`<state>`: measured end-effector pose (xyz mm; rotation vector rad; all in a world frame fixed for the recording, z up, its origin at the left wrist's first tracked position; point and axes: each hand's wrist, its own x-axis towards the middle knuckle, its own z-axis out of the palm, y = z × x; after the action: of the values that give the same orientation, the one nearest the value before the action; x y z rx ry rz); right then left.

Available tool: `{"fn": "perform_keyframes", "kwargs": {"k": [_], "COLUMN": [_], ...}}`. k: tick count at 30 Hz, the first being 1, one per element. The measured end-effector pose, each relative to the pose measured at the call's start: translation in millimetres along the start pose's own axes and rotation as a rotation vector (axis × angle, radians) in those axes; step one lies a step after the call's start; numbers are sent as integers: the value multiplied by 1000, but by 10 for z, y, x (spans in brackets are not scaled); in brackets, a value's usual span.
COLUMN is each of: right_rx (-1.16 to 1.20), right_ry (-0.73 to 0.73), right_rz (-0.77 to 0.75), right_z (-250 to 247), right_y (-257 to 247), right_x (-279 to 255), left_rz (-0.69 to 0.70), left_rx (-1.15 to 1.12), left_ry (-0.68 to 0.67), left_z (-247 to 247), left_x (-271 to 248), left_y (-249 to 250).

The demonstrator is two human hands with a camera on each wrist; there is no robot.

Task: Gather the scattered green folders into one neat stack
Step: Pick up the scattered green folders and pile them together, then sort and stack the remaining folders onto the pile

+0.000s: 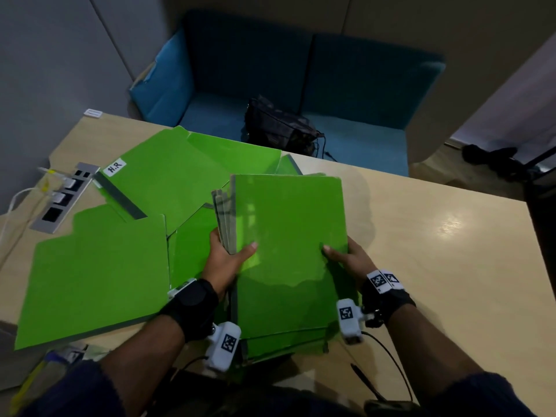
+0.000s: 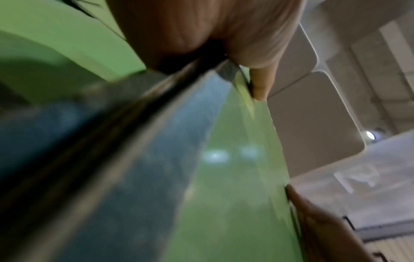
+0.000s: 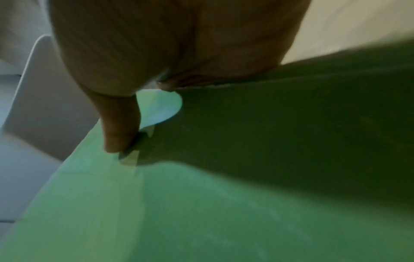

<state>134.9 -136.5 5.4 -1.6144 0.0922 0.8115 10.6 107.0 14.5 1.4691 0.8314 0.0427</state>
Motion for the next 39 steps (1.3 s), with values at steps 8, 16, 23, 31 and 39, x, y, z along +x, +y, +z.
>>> {"fn": "perform_keyframes", "kwargs": {"k": [8,16,23,31,39], "right_rx": [42,365,355,223,104], "right_ry": [121,247,167,47,105], "right_rz": [-2,-27,-29,39,131], "right_z": [-211,-249,196,941,917], "right_y": [124,148,-47,-88,12], "right_x": [-158,4,275,637,868], "left_rz": [-84,92,-376,-931,-806], "left_rx": [-30,233,463,262,134], "left_ry": [-176,316,734,934,865], "left_z": [142,-753,-1766,-2329,-2690], "left_x": [-101,674,427,106,195], "left_y": [193,239,-632,-1459,-2345]}}
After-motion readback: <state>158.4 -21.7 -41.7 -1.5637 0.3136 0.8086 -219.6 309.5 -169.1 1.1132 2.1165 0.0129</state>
